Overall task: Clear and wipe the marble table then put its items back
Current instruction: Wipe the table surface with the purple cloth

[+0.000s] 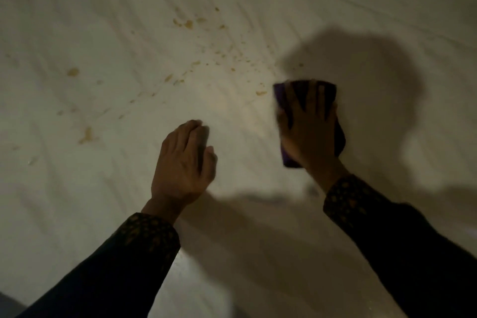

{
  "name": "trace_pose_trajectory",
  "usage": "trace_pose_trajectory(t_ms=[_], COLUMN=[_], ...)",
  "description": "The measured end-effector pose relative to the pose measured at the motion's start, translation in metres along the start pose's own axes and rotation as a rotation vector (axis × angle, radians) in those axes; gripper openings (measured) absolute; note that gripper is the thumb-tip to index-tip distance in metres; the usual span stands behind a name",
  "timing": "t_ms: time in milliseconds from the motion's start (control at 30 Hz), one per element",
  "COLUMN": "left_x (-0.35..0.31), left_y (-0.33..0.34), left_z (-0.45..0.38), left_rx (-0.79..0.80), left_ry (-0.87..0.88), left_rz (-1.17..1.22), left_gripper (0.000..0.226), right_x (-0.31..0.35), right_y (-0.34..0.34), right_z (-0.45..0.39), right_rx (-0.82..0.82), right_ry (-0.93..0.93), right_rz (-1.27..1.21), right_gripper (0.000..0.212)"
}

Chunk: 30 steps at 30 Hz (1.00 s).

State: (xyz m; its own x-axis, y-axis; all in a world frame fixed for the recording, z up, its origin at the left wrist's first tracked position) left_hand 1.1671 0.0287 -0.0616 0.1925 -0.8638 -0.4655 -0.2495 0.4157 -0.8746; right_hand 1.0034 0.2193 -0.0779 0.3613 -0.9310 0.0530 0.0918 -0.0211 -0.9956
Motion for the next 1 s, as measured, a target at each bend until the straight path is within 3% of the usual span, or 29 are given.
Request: trace_pose_trajectory(t_ms=[133, 233, 400, 533, 667, 800, 900, 1000], left_x=[0.000, -0.001, -0.001, 0.002, 0.001, 0.002, 0.002, 0.006], left_y=[-0.001, -0.002, -0.001, 0.000, 0.000, 0.001, 0.003, 0.007], left_z=[0.000, -0.001, 0.000, -0.001, 0.000, 0.000, -0.002, -0.001], left_rx=[0.004, -0.011, -0.028, -0.035, -0.030, -0.015, -0.043, -0.025], left_ry=[-0.004, 0.000, 0.001, 0.005, 0.023, 0.015, 0.024, 0.044], left_rz=[0.005, 0.004, -0.001, 0.010, 0.024, 0.024, 0.031, 0.096], left_gripper=[0.042, 0.041, 0.038, 0.036, 0.034, 0.036, 0.037, 0.042], right_x=[0.031, -0.003, -0.071, -0.021, 0.060, 0.048, 0.000, -0.003], right_y=[0.006, 0.006, -0.003, -0.002, 0.005, 0.011, 0.008, 0.003], right_z=[0.070, 0.071, -0.030, -0.080, -0.029, 0.054, 0.053, 0.005], right_rx=[0.074, 0.069, 0.020, -0.002, -0.016, 0.035, 0.046, 0.042], right_ry=[-0.229, -0.360, -0.087, 0.007, -0.143, -0.255, -0.069, 0.150], right_rz=[0.026, 0.018, 0.008, -0.015, -0.002, 0.021, 0.002, 0.013], right_gripper=[0.060, 0.057, 0.064, 0.066, 0.061, 0.056, 0.057, 0.062])
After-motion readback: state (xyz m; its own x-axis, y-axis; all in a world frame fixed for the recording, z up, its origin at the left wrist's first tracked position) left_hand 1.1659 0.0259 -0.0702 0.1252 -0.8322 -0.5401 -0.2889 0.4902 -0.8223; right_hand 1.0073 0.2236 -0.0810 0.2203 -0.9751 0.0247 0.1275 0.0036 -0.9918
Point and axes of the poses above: each hand's wrist, its own z-axis away from the middle knuckle, its own y-axis out of the palm, x = y × z, the point moved 6 cm from there along -z, towards the middle knuckle, and after that the axes turned 4 degrees about z, right-handed, at the moved point
